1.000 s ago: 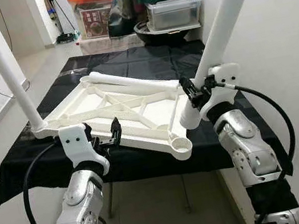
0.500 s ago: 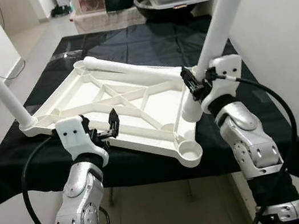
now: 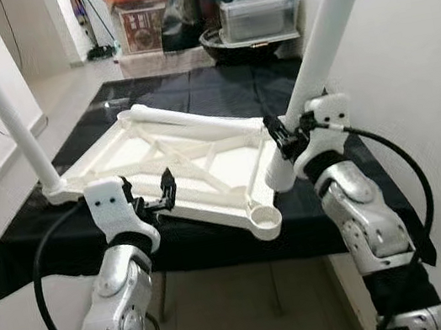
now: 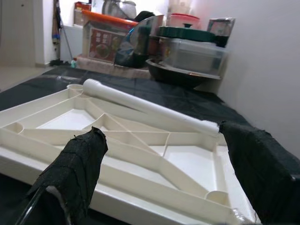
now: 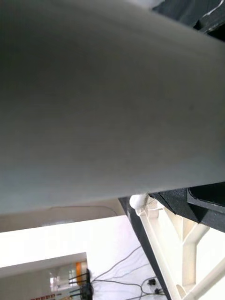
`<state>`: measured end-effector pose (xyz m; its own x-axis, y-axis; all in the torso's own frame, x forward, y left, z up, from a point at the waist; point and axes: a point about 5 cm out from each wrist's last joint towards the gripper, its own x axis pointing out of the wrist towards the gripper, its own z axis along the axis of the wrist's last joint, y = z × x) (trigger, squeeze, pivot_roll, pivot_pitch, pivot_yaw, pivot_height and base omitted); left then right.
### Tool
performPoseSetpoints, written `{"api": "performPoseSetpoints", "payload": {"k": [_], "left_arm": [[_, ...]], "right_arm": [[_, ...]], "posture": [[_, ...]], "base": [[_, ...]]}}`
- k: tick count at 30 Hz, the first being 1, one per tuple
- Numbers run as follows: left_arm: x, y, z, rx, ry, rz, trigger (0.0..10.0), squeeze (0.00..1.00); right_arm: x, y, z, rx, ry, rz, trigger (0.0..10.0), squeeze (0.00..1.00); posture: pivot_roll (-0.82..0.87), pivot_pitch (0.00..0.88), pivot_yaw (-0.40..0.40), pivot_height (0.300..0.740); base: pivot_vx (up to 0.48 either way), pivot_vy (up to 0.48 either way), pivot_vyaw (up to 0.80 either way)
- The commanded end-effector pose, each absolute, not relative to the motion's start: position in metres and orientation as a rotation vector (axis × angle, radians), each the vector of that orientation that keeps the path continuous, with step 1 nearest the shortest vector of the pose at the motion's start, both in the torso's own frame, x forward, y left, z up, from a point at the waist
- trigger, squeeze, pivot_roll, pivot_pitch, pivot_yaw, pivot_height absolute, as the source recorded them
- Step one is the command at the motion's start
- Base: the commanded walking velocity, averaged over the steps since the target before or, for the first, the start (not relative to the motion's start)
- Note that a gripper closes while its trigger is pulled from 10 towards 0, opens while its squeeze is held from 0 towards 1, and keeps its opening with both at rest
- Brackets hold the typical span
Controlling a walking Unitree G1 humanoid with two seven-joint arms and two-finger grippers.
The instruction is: Building children table
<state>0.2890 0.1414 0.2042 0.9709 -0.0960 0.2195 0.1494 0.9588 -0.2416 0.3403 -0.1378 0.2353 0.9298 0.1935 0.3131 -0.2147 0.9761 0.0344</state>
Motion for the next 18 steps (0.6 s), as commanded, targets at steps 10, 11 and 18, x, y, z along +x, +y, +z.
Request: {"api": "performPoseSetpoints", "payload": {"k": [10,11,18], "left_arm": [[0.2897,0.1404,0.1986,-0.245,-0.177,-0.137,10.0,0.00],[0.2897,0.1401,0.1982,-0.246,-0.176,-0.139,10.0,0.00],[0.2894,0.1396,0.1981,-0.247,-0.175,-0.143,10.0,0.00]], "right_arm": [[0.3395,-0.1364,0.2359,0.072,-0.327,0.214,10.0,0.00],[0.3394,-0.1363,0.2360,0.073,-0.327,0.213,10.0,0.00],[0.3389,-0.1369,0.2353,0.073,-0.327,0.211,10.0,0.00]], "posture": [[0.06,0.037,-0.032,0.740],[0.06,0.037,-0.031,0.740],[0.06,0.035,-0.031,0.740]], "base": [[0.276,0.000,0.00],[0.274,0.000,0.00],[0.274,0.000,0.00]]}}
